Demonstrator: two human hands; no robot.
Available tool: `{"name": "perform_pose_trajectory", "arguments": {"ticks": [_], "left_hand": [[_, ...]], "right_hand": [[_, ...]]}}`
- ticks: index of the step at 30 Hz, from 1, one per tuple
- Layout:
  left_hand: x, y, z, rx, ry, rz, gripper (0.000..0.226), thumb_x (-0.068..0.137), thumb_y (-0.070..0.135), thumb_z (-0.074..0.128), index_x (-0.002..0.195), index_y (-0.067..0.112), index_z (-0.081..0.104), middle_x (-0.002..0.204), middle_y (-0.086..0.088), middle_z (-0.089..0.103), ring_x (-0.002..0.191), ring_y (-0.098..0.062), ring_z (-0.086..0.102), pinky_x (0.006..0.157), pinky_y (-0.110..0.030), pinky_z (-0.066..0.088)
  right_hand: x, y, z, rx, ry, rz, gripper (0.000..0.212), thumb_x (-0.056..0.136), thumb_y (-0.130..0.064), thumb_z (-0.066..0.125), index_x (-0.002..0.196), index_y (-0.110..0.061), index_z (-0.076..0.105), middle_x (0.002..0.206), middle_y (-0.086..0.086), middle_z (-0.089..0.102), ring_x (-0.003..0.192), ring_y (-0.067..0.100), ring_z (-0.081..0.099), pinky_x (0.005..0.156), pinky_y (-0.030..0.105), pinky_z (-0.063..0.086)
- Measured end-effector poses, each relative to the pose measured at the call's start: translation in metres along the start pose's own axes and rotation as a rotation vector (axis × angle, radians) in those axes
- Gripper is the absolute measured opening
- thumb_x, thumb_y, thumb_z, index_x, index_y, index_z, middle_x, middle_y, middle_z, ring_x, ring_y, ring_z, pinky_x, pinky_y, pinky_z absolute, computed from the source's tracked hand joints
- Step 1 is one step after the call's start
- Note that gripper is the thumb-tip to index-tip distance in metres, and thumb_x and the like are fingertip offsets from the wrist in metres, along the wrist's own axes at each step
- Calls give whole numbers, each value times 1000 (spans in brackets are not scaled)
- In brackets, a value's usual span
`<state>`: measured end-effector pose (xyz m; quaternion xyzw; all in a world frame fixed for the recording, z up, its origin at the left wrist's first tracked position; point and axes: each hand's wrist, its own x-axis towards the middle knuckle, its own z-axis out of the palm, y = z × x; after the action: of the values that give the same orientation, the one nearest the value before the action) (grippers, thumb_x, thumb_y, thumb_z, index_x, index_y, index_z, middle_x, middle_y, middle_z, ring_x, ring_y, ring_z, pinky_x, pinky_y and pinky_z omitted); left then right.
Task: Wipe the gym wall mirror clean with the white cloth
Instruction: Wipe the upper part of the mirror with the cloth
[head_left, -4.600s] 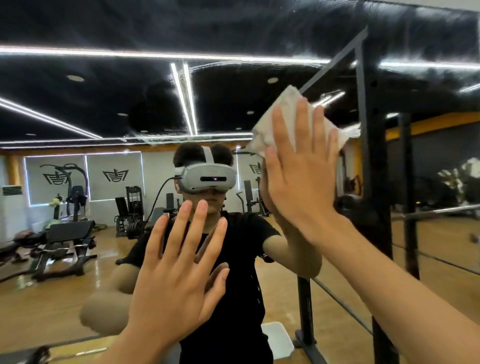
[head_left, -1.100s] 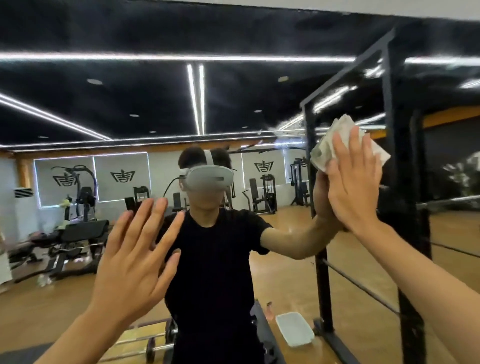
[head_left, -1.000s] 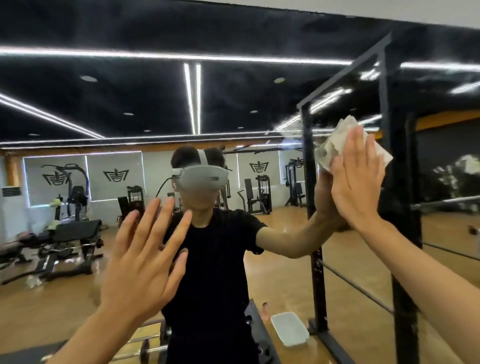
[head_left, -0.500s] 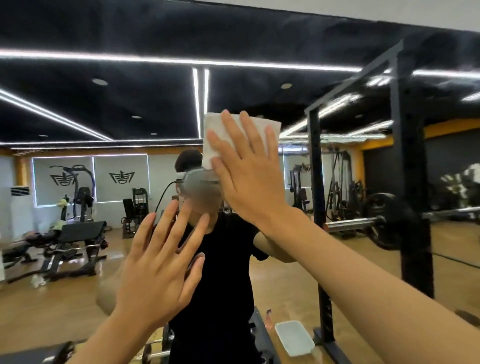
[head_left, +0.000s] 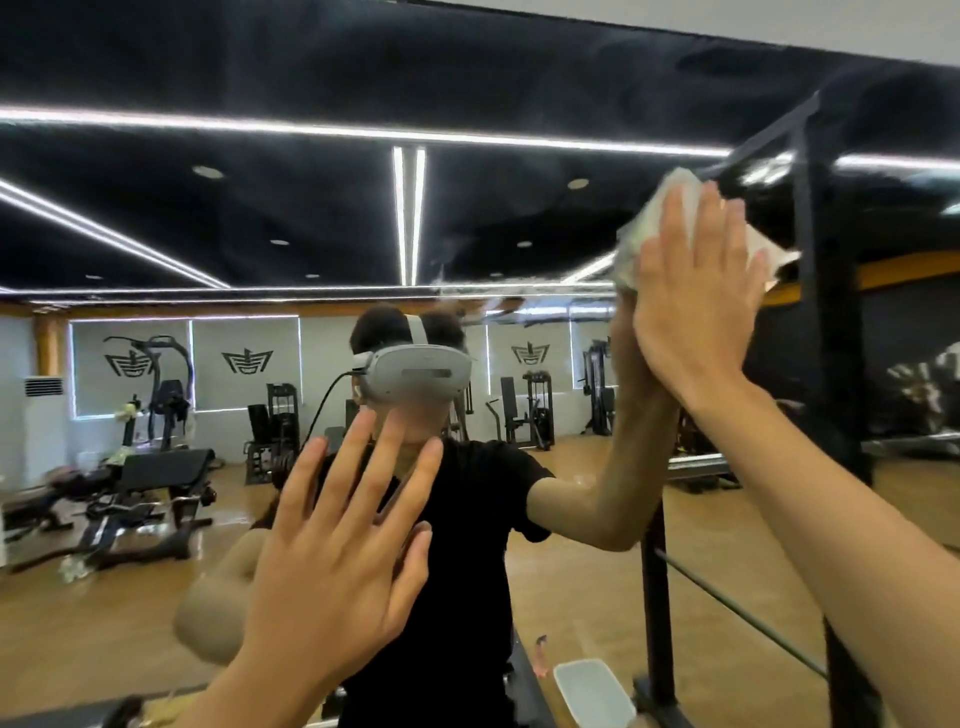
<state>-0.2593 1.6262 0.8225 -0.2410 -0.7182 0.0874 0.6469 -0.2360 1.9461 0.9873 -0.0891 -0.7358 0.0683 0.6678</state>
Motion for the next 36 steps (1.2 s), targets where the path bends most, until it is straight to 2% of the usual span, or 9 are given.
{"name": "perform_pose_trajectory", "arguments": {"ticks": [4, 8, 13, 16, 20, 24, 30, 34, 36], "left_hand": [[1, 1, -3, 4, -19, -10, 64, 106, 43, 37, 165, 18, 35, 174, -15, 22, 161, -35, 23, 126, -60, 23], [0, 0, -4, 3, -42, -4, 64, 107, 42, 36, 165, 17, 34, 174, -16, 22, 161, -36, 23, 125, -61, 25], [0, -2, -6, -18, -24, 2, 63, 107, 42, 36, 164, 15, 36, 174, -17, 23, 161, -35, 23, 127, -60, 22], [0, -2, -4, -11, -19, 6, 64, 105, 42, 39, 164, 15, 36, 174, -16, 22, 161, -36, 22, 127, -60, 21], [1, 1, -1, -13, -6, 0, 65, 105, 42, 39, 164, 16, 36, 174, -17, 23, 160, -36, 23, 126, -60, 22], [1, 1, -1, -10, -7, -1, 66, 105, 42, 41, 165, 16, 35, 174, -17, 20, 161, -36, 21, 127, -60, 22], [1, -4, -3, -22, -32, 1, 64, 108, 43, 35, 165, 15, 33, 175, -15, 18, 162, -33, 18, 128, -58, 20], [1, -5, -4, -27, -13, 20, 64, 107, 42, 37, 166, 14, 32, 174, -16, 20, 162, -35, 20, 127, -60, 22], [1, -3, -4, -27, 8, 10, 65, 106, 41, 38, 164, 13, 36, 174, -17, 22, 161, -36, 22, 126, -61, 23]], "right_hand": [[-4, -75, -7, 92, -25, -170, 63, 110, -50, 14, 168, -27, 12, 176, 8, 7, 162, 34, 2, 128, 64, 5], [-51, -134, 0, 76, -65, -399, 60, 111, -47, 18, 168, -29, 14, 176, 6, 7, 163, 31, 1, 129, 60, 0], [-70, -106, 1, 33, -139, -705, 59, 111, -48, 25, 168, -31, 19, 176, 6, 11, 163, 30, 4, 128, 62, 4], [-59, -37, -5, 8, -142, -608, 60, 111, -49, 22, 168, -30, 17, 177, 6, 8, 163, 28, 1, 128, 62, 5], [-48, 27, -16, 42, -132, -209, 61, 111, -50, 15, 169, -32, 11, 177, 4, 3, 163, 26, -4, 128, 63, 2], [-52, -31, -8, 95, -25, 137, 63, 109, -48, 13, 169, -29, 7, 177, 5, 1, 162, 29, -4, 128, 63, 3], [-102, -144, 5, 128, -103, -330, 59, 111, -46, 20, 168, -34, 12, 177, 6, 1, 163, 30, -5, 128, 62, -4], [-96, -77, 0, 63, -157, -583, 59, 112, -46, 25, 168, -34, 15, 177, 5, 2, 163, 28, -4, 128, 62, 2], [-90, -16, -4, 27, -158, -491, 58, 112, -47, 23, 168, -36, 13, 177, 3, 0, 163, 25, -7, 129, 61, 0]]}}
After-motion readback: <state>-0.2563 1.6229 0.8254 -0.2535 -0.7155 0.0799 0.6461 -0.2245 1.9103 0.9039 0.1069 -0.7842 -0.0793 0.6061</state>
